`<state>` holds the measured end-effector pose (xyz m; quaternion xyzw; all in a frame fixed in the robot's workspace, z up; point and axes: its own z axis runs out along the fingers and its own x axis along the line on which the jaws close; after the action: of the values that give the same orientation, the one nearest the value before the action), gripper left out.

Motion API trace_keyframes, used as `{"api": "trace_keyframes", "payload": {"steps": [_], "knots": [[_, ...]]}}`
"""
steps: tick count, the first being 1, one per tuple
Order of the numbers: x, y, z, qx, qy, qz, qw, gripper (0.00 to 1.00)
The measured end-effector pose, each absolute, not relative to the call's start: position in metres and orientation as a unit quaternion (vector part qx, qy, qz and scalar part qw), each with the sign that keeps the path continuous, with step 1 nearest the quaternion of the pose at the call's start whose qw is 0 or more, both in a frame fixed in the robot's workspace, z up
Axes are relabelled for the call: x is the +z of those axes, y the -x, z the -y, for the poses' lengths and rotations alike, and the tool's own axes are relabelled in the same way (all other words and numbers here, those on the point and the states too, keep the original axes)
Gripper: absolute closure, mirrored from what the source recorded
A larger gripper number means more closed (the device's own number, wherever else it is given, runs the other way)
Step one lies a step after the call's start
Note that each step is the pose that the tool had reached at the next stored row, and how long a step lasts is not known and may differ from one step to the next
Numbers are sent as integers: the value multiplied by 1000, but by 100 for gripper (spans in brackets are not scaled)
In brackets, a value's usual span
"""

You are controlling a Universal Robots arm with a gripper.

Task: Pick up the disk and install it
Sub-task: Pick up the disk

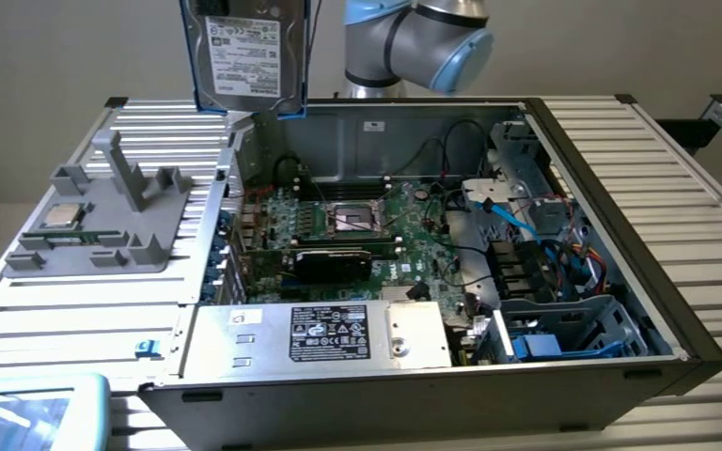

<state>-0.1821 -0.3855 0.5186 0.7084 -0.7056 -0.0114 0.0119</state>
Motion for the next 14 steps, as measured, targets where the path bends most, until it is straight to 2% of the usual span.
{"api": "trace_keyframes", "payload": {"steps": [14], "knots": [[519,146,409,-12,-708,706,12,63]]}}
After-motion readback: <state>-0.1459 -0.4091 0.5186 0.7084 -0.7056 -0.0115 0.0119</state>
